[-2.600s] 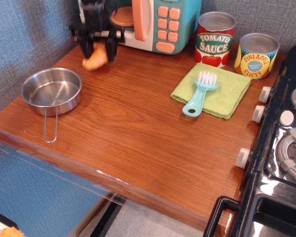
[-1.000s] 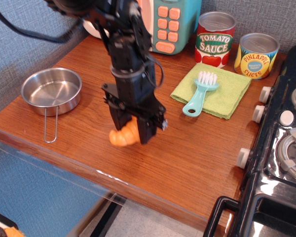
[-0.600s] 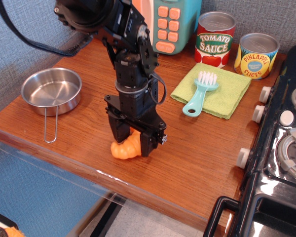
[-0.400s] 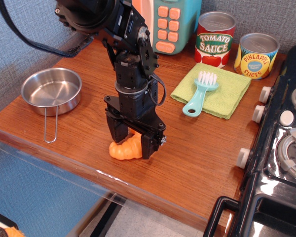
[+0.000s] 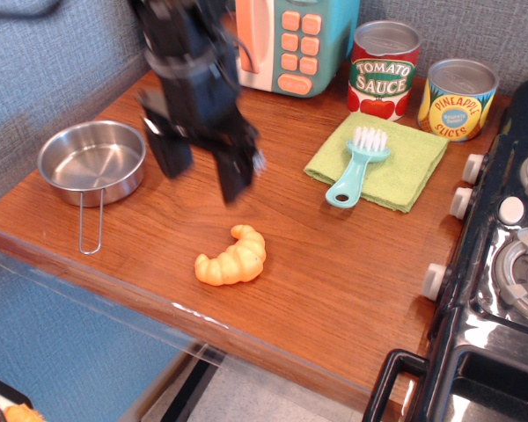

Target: Move the croissant to the front middle of the table

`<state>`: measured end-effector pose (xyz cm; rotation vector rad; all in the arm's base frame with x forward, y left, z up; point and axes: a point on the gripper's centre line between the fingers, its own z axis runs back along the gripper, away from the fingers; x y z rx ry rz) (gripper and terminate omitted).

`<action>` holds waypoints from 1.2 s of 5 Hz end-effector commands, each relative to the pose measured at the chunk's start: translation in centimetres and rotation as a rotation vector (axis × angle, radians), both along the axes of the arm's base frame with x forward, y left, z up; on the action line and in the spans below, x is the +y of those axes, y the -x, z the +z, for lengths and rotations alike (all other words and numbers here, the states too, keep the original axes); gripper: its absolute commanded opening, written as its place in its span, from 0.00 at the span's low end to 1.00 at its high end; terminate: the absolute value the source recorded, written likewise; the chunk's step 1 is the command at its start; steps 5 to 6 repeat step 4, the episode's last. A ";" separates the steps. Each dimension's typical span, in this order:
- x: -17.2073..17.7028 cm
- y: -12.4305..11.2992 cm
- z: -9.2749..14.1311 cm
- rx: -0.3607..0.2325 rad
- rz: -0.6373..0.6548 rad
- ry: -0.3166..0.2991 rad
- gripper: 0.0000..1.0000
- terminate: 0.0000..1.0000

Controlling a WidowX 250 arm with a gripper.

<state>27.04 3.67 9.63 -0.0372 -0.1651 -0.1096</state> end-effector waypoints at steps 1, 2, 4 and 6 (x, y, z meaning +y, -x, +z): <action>4.3 0.4 3.5 -0.039 0.086 0.005 1.00 0.00; 4.7 0.3 2.8 -0.042 0.115 -0.024 1.00 0.00; 4.7 0.3 2.8 -0.042 0.115 -0.024 1.00 1.00; 4.7 0.3 2.8 -0.042 0.115 -0.024 1.00 1.00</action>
